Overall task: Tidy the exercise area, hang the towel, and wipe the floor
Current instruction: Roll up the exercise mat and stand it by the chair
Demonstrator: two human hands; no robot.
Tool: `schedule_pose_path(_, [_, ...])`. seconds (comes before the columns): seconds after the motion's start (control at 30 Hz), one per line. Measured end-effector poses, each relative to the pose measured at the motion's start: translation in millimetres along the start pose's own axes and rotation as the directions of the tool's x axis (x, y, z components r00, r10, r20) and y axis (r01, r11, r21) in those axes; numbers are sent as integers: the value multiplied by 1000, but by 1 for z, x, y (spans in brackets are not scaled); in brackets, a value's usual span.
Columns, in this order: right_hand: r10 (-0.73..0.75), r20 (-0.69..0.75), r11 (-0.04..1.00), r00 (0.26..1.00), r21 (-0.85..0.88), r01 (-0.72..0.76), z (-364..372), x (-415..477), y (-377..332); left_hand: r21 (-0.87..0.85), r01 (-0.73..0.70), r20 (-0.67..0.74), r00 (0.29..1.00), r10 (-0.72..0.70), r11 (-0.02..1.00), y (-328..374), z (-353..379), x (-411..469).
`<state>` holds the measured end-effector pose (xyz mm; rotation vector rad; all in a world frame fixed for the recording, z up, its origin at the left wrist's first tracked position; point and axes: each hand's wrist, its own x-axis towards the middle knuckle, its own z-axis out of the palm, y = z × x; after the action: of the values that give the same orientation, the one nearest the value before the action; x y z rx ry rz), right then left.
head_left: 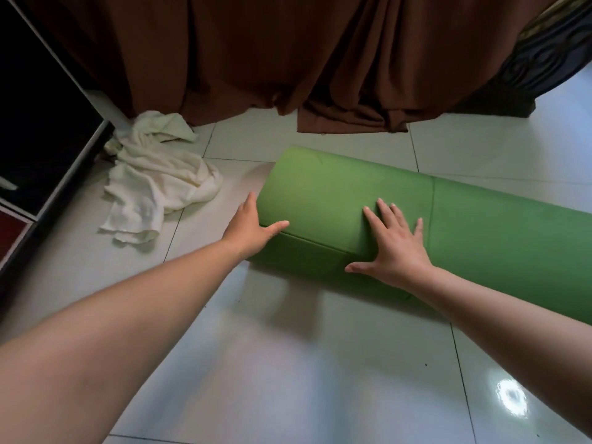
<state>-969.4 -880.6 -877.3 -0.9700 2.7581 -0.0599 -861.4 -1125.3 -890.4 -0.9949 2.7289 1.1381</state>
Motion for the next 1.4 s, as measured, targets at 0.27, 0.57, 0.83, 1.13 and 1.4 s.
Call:
schedule_pose_path(0.27, [-10, -2, 1000, 1000, -14, 10, 3, -10, 0, -113, 19, 35, 999, -15, 993, 2, -1, -8])
schedule_pose_path(0.57, [-49, -44, 999, 998, -21, 48, -1, -22, 8, -216, 67, 6, 998, -68, 974, -2, -6, -11])
schedule_pose_path(0.83, [-23, -54, 1000, 998, 10, 23, -27, -29, 9, -248, -26, -43, 999, 16, 968, 26, -29, -25])
schedule_pose_path(1.13, [-17, -97, 992, 995, 122, 29, -88, -43, 37, -247, -150, -101, 987, 128, 957, 104, -61, -45])
schedule_pose_path(1.4, [-20, -95, 986, 995, 164, 35, -88, -50, 40, -163, -108, -101, 991, 93, 981, 129, -61, -57])
